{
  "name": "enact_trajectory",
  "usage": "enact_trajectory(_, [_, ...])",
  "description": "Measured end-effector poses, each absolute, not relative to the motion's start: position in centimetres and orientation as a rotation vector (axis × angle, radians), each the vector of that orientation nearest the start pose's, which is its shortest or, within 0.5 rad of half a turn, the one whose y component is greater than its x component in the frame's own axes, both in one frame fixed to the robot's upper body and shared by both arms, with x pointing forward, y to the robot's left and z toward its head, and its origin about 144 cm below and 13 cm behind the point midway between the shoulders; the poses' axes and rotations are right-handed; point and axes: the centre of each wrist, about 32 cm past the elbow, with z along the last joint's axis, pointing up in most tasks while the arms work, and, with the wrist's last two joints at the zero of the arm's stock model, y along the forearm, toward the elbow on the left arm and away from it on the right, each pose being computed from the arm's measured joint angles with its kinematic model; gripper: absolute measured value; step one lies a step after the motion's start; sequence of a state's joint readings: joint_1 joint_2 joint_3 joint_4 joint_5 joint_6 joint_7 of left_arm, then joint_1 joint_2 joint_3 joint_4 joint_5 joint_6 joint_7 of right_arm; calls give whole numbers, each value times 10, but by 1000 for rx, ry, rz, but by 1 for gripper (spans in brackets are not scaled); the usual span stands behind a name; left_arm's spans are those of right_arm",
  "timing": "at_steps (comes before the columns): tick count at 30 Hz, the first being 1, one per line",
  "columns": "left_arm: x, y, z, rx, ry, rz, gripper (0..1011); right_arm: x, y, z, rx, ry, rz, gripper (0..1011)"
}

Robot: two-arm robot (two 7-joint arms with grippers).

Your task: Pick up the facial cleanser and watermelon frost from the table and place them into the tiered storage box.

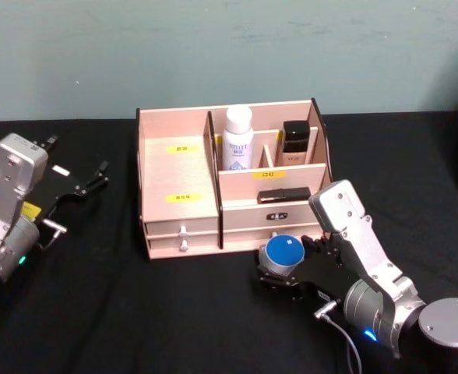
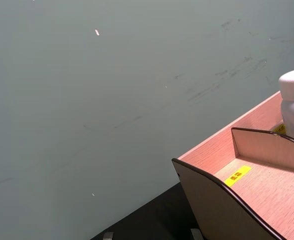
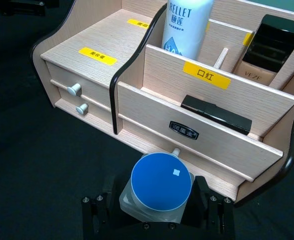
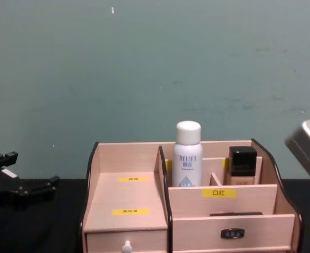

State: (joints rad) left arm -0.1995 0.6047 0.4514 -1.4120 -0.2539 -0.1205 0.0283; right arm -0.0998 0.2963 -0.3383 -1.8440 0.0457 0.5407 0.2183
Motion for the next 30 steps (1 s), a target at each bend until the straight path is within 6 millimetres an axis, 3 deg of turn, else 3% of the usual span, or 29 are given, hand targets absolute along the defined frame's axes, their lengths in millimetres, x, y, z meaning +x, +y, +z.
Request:
enact_trajectory(9, [489,310,1140,304,-285,1248,1001,406,-189,1173,-501,160,-996,978])
enact_trajectory(17, [489,310,1140,305,-285,1248,1001,406,-189,1173,-501,161,-997,759])
enact_trajectory(20, [489,310,1140,304,-285,1248,1001,406,-189,1173,-500,161,-997,720])
enact_trajectory(30, [489,310,1140,304,-285,1248,1001,406,-189,1173,-500,162,-997,718])
